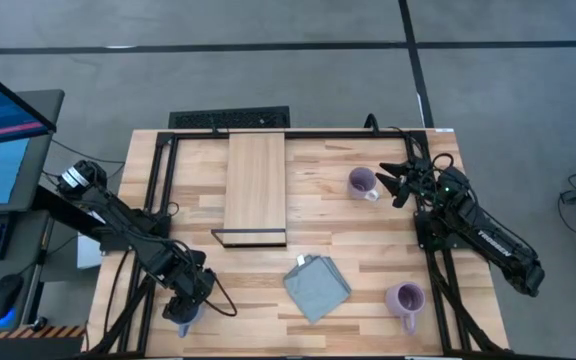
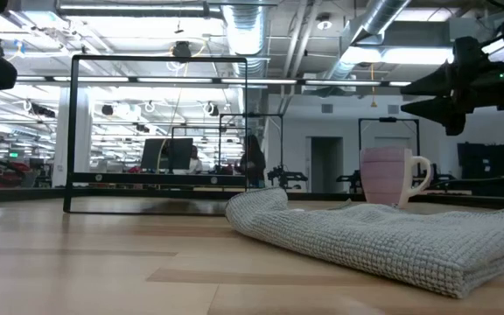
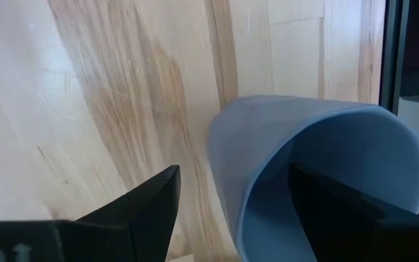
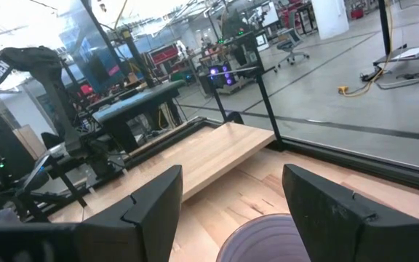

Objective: Stack small to large cups/mugs on shelf
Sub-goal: Put the blue cup on the shelf

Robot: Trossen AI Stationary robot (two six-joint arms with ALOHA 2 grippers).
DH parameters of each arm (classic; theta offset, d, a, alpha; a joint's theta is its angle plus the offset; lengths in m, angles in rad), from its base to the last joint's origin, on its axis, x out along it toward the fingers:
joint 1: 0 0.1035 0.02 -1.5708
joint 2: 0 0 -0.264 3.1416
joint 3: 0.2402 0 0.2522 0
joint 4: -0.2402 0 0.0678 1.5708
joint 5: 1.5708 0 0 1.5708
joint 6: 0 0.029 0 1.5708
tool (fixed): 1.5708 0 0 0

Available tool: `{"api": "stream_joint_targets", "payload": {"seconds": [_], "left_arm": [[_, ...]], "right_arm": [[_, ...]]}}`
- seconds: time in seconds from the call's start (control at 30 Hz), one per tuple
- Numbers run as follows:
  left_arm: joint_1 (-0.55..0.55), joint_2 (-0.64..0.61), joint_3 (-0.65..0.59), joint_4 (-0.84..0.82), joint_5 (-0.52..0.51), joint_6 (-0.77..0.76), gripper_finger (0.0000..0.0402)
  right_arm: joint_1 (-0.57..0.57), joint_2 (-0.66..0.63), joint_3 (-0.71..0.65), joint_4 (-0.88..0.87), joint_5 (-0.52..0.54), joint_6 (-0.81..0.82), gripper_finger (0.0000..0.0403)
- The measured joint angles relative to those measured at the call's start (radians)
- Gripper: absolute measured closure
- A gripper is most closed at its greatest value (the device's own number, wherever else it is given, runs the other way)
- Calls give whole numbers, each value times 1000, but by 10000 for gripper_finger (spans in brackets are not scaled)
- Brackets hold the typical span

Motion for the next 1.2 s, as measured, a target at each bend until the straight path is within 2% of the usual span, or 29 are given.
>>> {"api": "stream_joint_targets", "payload": {"seconds": [0.2,0.53,1.2], "left_arm": [[0,0,0,-2,-5,3,164],[0,0,0,-11,1,10,242],[0,0,-5,-2,-1,55,355]], "right_arm": [[0,0,0,0,0,0,143],[0,0,0,0,0,0,143],[0,0,0,0,0,10,143]]}}
